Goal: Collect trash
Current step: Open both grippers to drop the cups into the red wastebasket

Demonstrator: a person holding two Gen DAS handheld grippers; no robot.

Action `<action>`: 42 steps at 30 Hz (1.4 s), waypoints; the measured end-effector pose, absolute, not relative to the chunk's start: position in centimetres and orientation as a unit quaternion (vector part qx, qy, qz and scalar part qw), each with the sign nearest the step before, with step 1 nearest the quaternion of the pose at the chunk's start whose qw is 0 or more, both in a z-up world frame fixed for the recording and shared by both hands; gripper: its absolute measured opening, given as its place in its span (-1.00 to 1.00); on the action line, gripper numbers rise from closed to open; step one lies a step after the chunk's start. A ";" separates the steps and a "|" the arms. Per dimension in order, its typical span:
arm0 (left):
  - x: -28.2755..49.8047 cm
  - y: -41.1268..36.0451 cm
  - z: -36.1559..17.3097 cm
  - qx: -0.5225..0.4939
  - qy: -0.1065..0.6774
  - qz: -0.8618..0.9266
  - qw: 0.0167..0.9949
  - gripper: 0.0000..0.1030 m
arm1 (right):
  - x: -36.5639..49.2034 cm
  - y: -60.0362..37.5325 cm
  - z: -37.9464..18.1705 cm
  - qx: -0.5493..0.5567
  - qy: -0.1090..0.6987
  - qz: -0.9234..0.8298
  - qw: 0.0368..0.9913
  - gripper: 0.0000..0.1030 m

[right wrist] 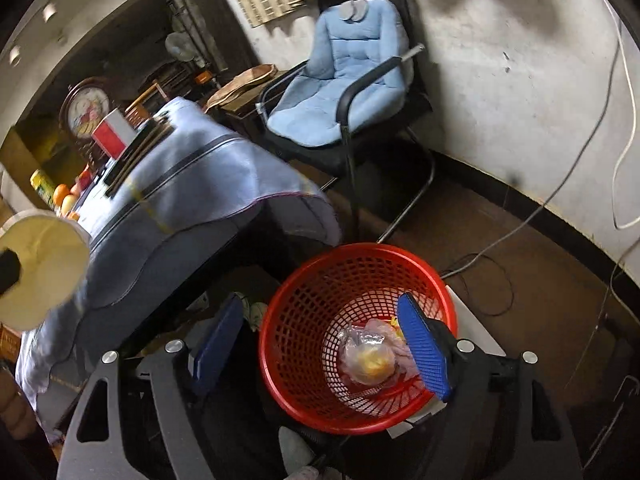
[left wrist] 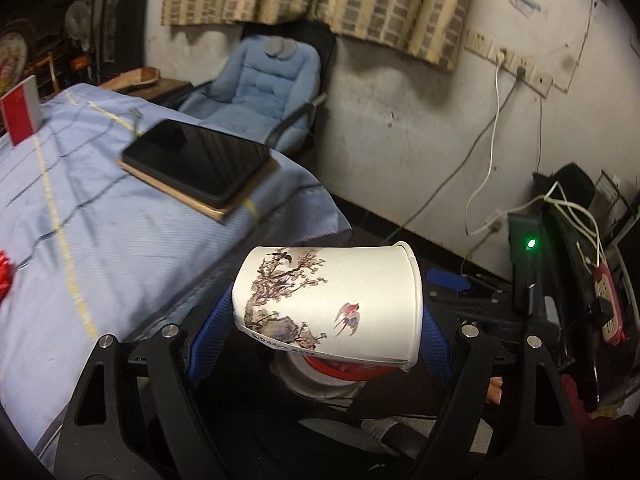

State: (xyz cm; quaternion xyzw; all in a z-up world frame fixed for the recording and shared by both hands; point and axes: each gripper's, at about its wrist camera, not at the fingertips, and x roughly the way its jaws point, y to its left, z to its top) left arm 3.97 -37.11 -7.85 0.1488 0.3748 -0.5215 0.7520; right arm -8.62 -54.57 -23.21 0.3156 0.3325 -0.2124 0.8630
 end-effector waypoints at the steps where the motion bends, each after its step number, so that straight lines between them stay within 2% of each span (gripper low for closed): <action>1: 3.9 -37.7 -8.2 0.153 0.378 -0.524 0.748 0.54 | -9.1 -55.0 -23.3 0.322 0.326 -0.218 0.862 0.52; 12: 2.0 -45.4 -11.8 0.213 0.410 -0.547 0.698 0.56 | -13.3 -59.6 -23.8 0.371 0.278 -0.252 0.849 0.55; 15: 2.0 -46.4 -12.4 0.226 0.413 -0.533 0.703 0.69 | -13.7 -59.8 -24.0 0.374 0.275 -0.253 0.848 0.55; 26: 3.1 -45.6 -11.8 0.220 0.410 -0.505 0.727 0.76 | -13.2 -59.5 -24.0 0.377 0.275 -0.241 0.851 0.55; 42: 3.7 -40.8 -8.8 0.182 0.381 -0.498 0.758 0.77 | -11.7 -56.4 -19.7 0.320 0.279 -0.228 0.876 0.58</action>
